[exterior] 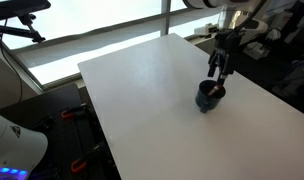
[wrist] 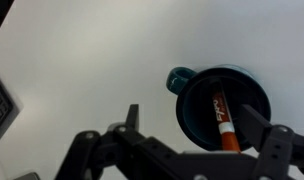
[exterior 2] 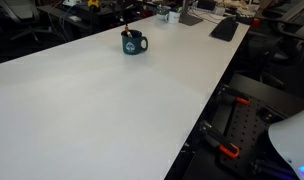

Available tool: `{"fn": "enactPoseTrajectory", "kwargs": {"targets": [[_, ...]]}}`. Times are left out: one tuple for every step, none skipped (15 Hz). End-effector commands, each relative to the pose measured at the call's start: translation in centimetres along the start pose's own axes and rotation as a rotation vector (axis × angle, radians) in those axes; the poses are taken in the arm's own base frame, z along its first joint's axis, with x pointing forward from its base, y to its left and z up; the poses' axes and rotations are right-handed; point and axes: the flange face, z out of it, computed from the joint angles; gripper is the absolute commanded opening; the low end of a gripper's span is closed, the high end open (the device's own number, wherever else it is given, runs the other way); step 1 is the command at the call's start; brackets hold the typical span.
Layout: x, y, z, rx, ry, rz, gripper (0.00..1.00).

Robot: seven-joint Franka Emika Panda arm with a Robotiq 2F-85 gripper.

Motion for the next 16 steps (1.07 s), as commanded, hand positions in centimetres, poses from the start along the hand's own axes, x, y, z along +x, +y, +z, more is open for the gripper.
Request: {"fn": "enactPoseTrajectory", "kwargs": {"targets": [[0.2, 0.0, 0.2, -0.003, -0.004, -0.003, 1.00], [0.3, -0.1, 0.3, -0.004, -0.005, -0.007, 1.00], [0.4, -0.2, 0.3, -0.005, -0.005, -0.007, 1.00], [0.4, -0.2, 0.2, -0.005, -0.004, -0.007, 1.00], [0.4, -0.2, 0.1, -0.005, -0.004, -0.006, 1.00], [0.2, -0.5, 0.0, 0.002, 0.015, -0.006, 1.00], [0.3, -1.0, 0.1, -0.001, 0.026, -0.001, 1.00], [0.4, -1.6, 0.4, -0.002, 0.037, 0.003, 1.00], [0.6, -2.1, 0.6, -0.004, 0.049, 0.005, 1.00], [0.7, -2.6, 0.8, -0.004, 0.060, 0.010, 1.00], [0.8, -3.1, 1.1, -0.004, 0.069, 0.015, 1.00], [0.9, -3.5, 1.4, -0.005, 0.077, 0.023, 1.00], [1.0, -4.0, 1.7, -0.008, 0.083, 0.030, 1.00], [1.0, -4.3, 2.0, -0.012, 0.085, 0.036, 1.00], [1.2, -4.6, 2.3, -0.016, 0.088, 0.039, 1.00], [1.3, -4.8, 2.7, -0.024, 0.088, 0.043, 1.00]]}}
